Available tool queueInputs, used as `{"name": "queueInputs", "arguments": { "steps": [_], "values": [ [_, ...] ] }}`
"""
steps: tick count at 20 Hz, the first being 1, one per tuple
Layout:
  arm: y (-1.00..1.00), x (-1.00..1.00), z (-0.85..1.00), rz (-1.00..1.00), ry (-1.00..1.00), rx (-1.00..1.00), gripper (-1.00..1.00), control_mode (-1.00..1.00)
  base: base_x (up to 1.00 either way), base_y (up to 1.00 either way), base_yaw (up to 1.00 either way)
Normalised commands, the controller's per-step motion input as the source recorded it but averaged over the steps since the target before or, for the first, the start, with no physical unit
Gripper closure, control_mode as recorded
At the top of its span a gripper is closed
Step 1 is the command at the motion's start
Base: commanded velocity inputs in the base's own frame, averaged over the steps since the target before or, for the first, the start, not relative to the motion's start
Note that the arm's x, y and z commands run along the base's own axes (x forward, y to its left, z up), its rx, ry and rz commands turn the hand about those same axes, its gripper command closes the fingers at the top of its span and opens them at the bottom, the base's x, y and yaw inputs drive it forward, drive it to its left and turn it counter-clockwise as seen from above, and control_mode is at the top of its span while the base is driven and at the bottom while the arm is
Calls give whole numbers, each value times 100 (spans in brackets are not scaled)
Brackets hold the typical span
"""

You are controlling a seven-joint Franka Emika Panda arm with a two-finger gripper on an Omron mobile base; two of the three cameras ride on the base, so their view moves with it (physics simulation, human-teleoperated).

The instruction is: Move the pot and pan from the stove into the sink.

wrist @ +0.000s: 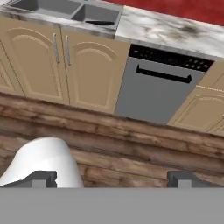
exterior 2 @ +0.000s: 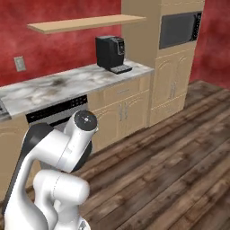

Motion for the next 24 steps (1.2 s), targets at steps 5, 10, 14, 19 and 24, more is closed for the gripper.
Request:
{"name": "queueInputs", "arguments": {
  "steps": [5,10,14,19,24],
  "values": [
    [0,0,0,0,0,0,-100,100,-4,-16,-42],
    [0,0,0,0,0,0,-100,100,-8,-20,-38],
    [0,0,0,0,0,0,-100,100,-5,-20,-39],
    [0,0,0,0,0,0,-100,100,-1,-16,-43],
    [0,0,0,0,0,0,-100,100,0,-9,-47]
  ]
}}
